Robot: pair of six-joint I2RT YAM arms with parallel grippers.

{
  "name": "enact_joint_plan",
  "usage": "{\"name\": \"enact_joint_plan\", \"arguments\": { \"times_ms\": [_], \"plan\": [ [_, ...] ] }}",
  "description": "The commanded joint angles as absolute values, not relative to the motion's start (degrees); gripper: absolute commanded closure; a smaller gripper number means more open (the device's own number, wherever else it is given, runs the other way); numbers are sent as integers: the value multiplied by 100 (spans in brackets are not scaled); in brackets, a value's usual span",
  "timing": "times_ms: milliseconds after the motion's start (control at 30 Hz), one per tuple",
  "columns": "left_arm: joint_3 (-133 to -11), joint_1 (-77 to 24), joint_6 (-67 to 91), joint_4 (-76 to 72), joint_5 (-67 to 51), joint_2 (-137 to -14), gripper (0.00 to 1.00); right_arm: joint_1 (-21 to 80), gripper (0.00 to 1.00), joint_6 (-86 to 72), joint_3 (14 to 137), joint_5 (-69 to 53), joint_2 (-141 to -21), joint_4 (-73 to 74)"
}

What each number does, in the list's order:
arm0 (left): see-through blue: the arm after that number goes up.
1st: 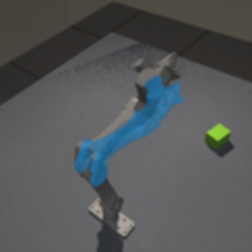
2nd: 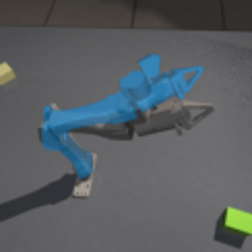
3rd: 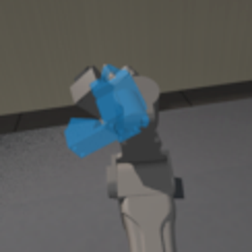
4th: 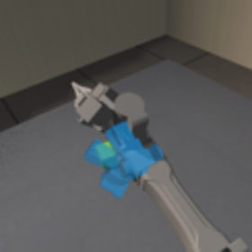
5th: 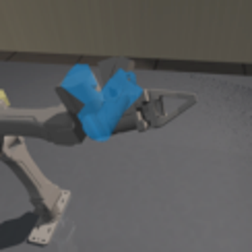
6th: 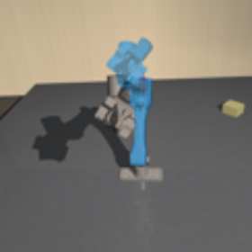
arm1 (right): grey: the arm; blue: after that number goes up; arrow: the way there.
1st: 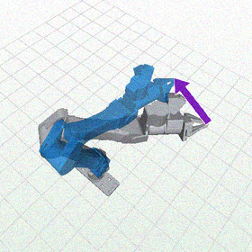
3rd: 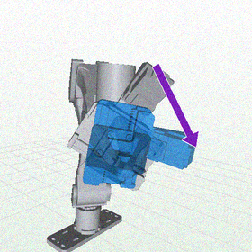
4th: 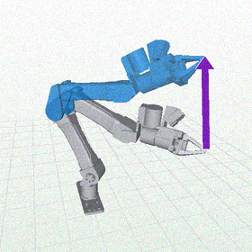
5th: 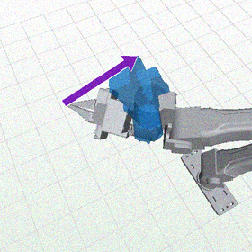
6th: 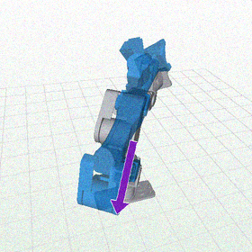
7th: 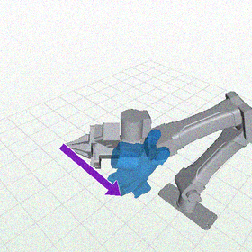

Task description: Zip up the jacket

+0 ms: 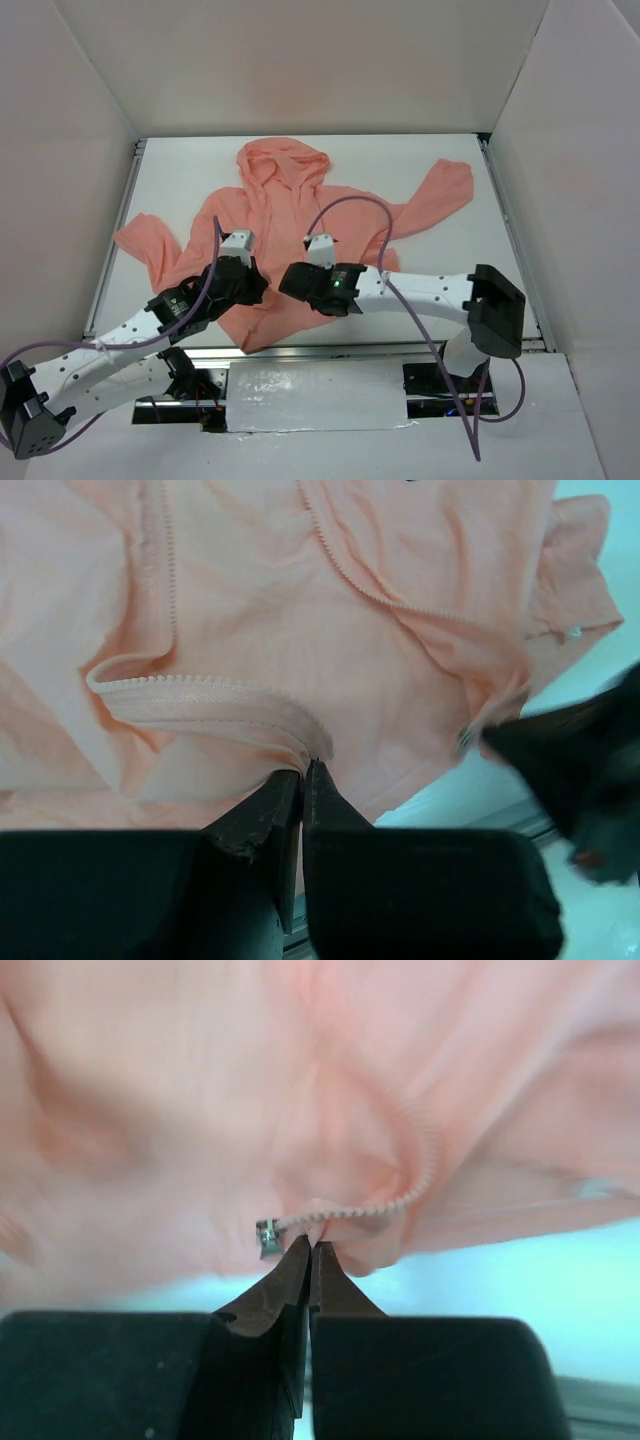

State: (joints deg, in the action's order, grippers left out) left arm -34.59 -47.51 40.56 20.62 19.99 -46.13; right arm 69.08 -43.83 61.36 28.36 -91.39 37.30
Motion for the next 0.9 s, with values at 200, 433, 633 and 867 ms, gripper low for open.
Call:
{"name": "enact_joint_plan", "arguments": {
  "times_ms": [200,433,633,867],
  "plan": [
    [-4314,-4737,3235,1046,1617,-5229,100,6583,100,-4858,7159,4617,-7514,3305],
    [-4738,-4720,2875,802,1583,-5502,100,6265,100,-4655,7240,5014,-8010,4841],
    [-4482,-4737,2532,-26,774,-5590,100,6152,100,-4121,6810,3595,-7206,3803],
    [-4465,-4755,2355,-439,510,-5897,100,6240,100,-4429,7120,2760,-7726,4290]
  ]
}}
